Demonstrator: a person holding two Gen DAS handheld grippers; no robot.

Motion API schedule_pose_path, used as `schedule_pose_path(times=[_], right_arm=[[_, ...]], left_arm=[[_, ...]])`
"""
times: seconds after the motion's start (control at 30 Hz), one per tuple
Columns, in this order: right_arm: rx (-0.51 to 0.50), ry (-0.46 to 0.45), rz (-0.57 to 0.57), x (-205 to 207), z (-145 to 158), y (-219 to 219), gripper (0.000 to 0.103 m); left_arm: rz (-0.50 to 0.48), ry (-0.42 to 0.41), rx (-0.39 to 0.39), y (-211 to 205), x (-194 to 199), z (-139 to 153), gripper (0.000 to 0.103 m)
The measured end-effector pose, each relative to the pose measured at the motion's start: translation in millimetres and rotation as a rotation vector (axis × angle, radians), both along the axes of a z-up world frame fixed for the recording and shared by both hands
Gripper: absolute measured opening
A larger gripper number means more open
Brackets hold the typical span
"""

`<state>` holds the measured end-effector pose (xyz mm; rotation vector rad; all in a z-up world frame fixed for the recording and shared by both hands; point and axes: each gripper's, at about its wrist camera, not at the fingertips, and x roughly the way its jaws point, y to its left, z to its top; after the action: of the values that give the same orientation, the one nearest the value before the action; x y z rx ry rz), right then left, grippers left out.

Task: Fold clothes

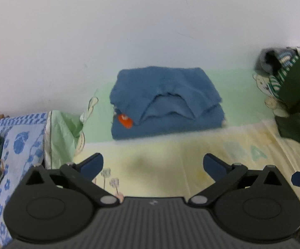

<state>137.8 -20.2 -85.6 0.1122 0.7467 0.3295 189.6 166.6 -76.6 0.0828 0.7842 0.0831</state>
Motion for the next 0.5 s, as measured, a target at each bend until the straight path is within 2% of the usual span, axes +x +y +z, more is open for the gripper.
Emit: schedule_pose_path(times=[0.03, 0.17, 0.23, 0.27, 0.5], right_arm=[[-0.013, 0.002, -0.001, -7, 1, 1, 0.072], [-0.024, -0.011, -0.024, -30, 7, 4, 0.078], [-0.036, -0.005, -0.048, -40, 9, 5, 0.089], [-0.048, 0.006, -0.065, -45, 10, 6, 0.090], [-0.028, 0.042, -0.090, -72, 0, 0, 0.091]], left_arm=[[0.006, 0.013, 0.002, -2, -4, 0, 0.102], [0.040, 0.034, 0.008, -7, -31, 1, 0.102], [0.057, 0.024, 0.019, -9, -47, 1, 0.102], [0.065, 0.021, 0.019, -8, -54, 1, 0.102], [0.130, 0.048, -0.037, 3, -92, -6, 0.102]])
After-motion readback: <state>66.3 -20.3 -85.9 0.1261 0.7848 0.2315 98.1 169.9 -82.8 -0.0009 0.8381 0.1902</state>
